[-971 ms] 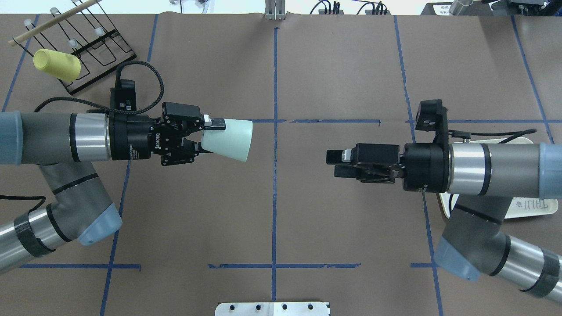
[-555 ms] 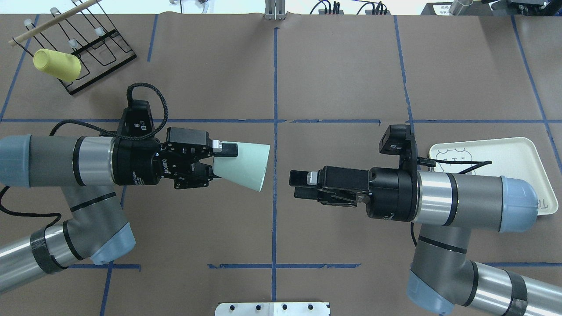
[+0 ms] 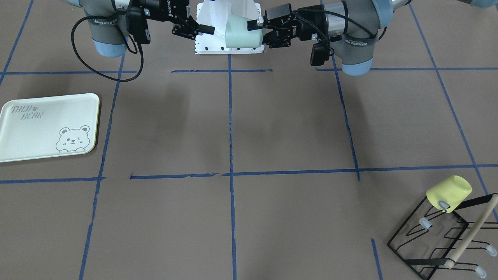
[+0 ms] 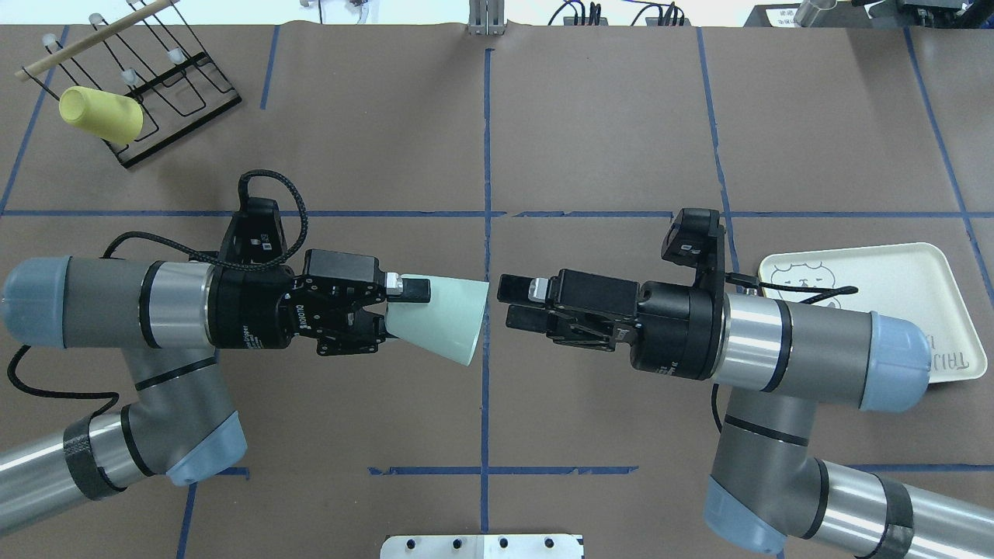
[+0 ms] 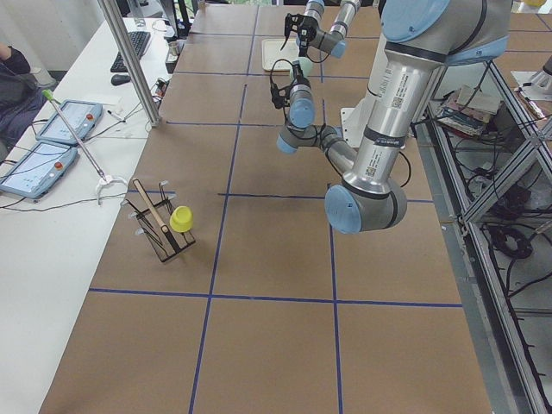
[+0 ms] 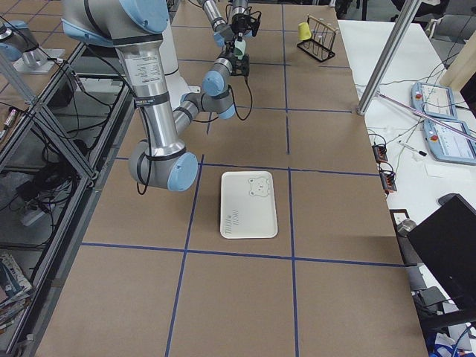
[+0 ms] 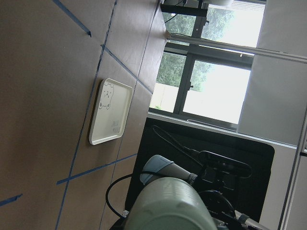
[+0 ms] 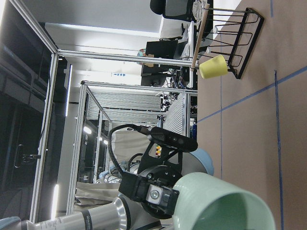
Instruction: Left arm grabs green cup and hands to right arm on tray
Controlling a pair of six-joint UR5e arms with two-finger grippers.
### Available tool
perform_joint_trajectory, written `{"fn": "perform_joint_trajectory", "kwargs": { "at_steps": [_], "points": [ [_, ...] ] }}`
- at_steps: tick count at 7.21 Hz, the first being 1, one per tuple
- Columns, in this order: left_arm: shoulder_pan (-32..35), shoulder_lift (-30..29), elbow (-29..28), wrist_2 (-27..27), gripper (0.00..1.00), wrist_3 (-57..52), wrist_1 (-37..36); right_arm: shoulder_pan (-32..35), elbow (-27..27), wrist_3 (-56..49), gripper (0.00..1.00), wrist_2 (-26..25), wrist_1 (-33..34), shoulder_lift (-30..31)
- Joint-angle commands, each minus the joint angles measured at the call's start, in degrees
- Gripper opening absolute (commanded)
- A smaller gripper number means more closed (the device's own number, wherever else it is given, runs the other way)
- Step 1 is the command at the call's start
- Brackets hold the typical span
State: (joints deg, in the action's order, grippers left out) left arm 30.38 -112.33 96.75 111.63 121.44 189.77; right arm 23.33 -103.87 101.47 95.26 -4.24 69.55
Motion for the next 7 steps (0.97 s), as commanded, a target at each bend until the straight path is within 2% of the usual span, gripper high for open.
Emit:
{"fn": "perform_joint_trajectory", "kwargs": {
  "at_steps": [1, 3, 5, 7],
  "points": [
    [-0.06, -0.17, -0.07, -0.09, 0.39, 0.03, -0.02, -0.82, 1.39, 0.13, 0.99, -1.39, 0.02, -1.52],
    [-0.06, -0.17, -0.08, -0.09, 0.39, 0.03, -0.02, -1.26, 1.3, 0.22, 0.97, -1.83, 0.11, -2.48],
    [-0.06, -0.17, -0.08, -0.09, 0.39, 0.03, -0.1, -1.7, 1.48, 0.22, 0.89, -2.62, 0.11, -2.92],
    [-0.06, -0.17, 0.01, -0.09, 0.39, 0.03, -0.1, -1.71, 1.65, 0.22, 0.7, -2.63, 0.99, -3.01]
  ]
}}
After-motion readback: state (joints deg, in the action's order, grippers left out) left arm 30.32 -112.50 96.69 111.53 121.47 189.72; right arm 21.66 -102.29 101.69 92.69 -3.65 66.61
